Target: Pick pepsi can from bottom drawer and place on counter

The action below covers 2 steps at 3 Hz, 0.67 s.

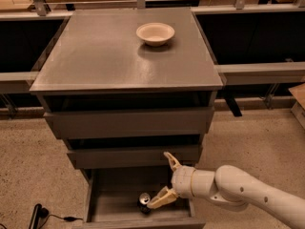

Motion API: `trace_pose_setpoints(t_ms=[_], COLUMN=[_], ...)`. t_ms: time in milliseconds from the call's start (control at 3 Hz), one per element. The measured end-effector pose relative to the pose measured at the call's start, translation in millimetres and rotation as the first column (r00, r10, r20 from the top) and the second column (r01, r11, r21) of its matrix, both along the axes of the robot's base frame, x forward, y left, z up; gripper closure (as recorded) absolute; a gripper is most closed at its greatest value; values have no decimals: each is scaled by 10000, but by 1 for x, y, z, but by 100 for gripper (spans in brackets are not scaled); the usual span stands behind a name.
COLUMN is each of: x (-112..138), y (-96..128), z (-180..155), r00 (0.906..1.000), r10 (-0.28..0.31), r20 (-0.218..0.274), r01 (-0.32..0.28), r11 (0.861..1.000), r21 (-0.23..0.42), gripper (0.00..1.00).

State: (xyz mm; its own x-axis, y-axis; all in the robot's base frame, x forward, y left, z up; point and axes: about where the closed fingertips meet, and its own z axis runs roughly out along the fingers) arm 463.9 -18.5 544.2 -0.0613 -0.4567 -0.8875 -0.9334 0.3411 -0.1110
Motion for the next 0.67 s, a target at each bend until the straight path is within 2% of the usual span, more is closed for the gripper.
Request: trace_pose_setpoints(t_ms=[333,667], x=[11,33], y=[-17,-45], z=[-32,-85], r00=[9973,9879], r10=[-606,-1524], r20=[-420,-294], r01=[624,1542], r11=[9971,9854], r21=[437,717], gripper=[0,0])
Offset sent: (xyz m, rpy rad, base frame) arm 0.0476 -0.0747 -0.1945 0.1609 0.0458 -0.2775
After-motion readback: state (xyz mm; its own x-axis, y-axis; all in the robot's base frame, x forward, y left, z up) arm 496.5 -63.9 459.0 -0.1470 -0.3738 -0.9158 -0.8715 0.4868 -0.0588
